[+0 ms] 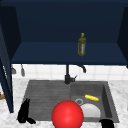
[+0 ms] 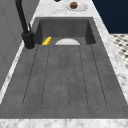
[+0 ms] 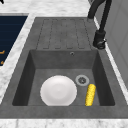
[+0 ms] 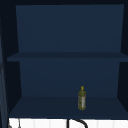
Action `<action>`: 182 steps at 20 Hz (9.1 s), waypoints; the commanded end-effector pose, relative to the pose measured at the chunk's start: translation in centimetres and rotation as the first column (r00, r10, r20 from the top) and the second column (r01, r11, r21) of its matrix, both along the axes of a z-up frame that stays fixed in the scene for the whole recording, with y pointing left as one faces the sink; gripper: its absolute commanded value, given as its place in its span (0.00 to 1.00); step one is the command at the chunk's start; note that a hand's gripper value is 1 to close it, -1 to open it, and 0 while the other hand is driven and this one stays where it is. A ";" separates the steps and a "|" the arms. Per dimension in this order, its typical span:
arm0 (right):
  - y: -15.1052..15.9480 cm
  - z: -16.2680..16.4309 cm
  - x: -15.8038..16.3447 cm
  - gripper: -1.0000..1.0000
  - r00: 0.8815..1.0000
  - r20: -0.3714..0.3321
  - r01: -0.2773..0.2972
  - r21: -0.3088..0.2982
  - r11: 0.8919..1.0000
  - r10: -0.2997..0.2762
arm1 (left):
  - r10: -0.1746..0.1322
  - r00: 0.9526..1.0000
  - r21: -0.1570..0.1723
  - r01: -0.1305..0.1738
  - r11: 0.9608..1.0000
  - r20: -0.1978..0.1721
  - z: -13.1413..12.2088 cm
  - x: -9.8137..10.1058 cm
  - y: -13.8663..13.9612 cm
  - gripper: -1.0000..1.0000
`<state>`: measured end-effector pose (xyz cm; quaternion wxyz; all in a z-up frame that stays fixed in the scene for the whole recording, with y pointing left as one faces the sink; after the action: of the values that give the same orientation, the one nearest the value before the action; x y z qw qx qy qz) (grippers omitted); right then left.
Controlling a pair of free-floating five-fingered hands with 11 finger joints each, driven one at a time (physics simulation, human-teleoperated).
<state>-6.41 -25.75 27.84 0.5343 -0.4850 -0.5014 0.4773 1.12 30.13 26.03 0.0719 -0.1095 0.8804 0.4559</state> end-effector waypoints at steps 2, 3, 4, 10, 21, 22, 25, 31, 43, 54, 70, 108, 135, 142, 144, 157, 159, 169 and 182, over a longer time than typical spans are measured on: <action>0.0 0.0 0.0 0.50 1.000 0.000 0.000 0.000 1.000 0.000 | -0.004 1.000 0.127 0.006 0.992 -0.022 -0.2 -0.9 -0.2 0.00; 0.0 0.0 0.0 0.50 1.000 0.000 0.000 0.000 1.000 0.000 | -0.004 1.000 0.129 0.006 0.992 -0.019 -0.2 -1.0 -0.2 0.00; 0.0 0.0 0.0 0.50 1.000 0.000 0.000 0.000 1.000 0.000 | -0.003 1.000 0.131 0.006 0.991 -0.019 -0.3 -1.1 -0.3 0.00; 0.0 0.0 0.0 0.50 1.000 0.000 0.000 0.000 1.000 0.000 | -0.003 1.000 0.144 0.004 0.990 -0.011 -0.7 -1.6 -0.5 0.00; 0.0 0.0 0.0 0.50 1.000 0.000 0.000 0.000 1.000 0.000 | -0.002 1.000 0.167 0.006 0.986 -0.022 -1.4 -2.7 -0.9 0.00; 0.0 0.0 0.0 0.50 1.000 0.000 0.000 0.000 1.000 0.000 | -0.002 1.000 0.169 0.006 0.986 -0.023 -1.5 -2.8 -1.0 0.00; 0.0 0.0 0.0 0.50 1.000 0.000 0.000 0.000 1.000 0.000 | -0.002 1.000 0.175 0.005 0.985 -0.019 -1.7 -3.1 -1.1 0.00; 0.0 0.0 0.0 0.50 1.000 0.000 0.000 0.000 1.000 0.000 | -0.001 1.000 0.188 0.005 0.982 -0.018 -2.1 -3.5 -1.3 0.00; 0.0 0.0 0.0 0.50 1.000 0.000 0.000 0.000 1.000 0.000 | 0.003 0.999 0.213 0.005 0.977 -0.037 -2.6 -5.1 -1.8 0.00; 0.0 0.0 0.0 0.50 1.000 0.000 0.000 0.000 1.000 0.000 | 0.010 1.000 0.110 -0.008 0.994 -0.022 -2.6 -5.4 -2.1 0.00; 0.0 0.0 0.0 0.50 1.000 0.000 0.000 0.000 1.000 0.000 | 0.027 0.999 0.131 -0.021 0.991 -0.042 -1.6 0.2 -4.2 0.00; 3.3 1.0 6.8 0.00 0.996 -0.087 0.009 -0.007 1.000 -0.010 | 0.025 1.000 0.113 -0.025 0.993 -0.004 -6.0 1.0 -7.8 0.50; 5.5 1.6 26.5 0.00 0.949 -0.314 -0.009 0.009 1.000 0.011 | 0.030 1.000 0.108 -0.030 0.994 0.000 -6.0 1.0 -7.8 0.50; 5.4 0.9 32.2 0.00 0.939 -0.343 -0.012 0.008 1.000 0.014 | 0.031 1.000 0.107 -0.030 0.994 0.000 -6.0 1.0 -7.8 0.50; 5.2 0.3 33.9 0.00 0.940 -0.342 -0.012 0.008 1.000 0.014 | 0.031 1.000 0.107 -0.030 0.994 0.000 -6.0 1.0 -7.8 0.50; 2.2 -5.7 42.0 0.00 0.889 -0.457 -0.013 0.003 1.000 0.013 | 0.031 1.000 0.107 -0.031 0.994 0.000 -6.0 1.0 -7.8 0.50; 1.6 -6.2 42.7 0.00 0.870 -0.493 -0.011 -0.004 1.000 0.007 | 0.031 1.000 0.107 -0.031 0.994 0.000 -6.0 1.0 -7.8 0.50; 2.4 -11.5 46.2 0.00 0.813 -0.566 0.128 -0.053 0.990 -0.136 | 0.031 1.000 0.107 -0.031 0.994 0.000 -6.0 1.0 -7.8 0.50; 4.1 -16.6 49.1 0.00 0.670 -0.688 0.192 -0.202 0.960 -0.279 | 0.031 1.000 0.107 -0.031 0.994 0.000 -6.0 1.0 -7.8 0.50</action>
<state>41.67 -21.74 11.09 0.7015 -0.3712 -0.1971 0.5755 2.17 22.29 20.00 0.0701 -0.1187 0.8529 0.5036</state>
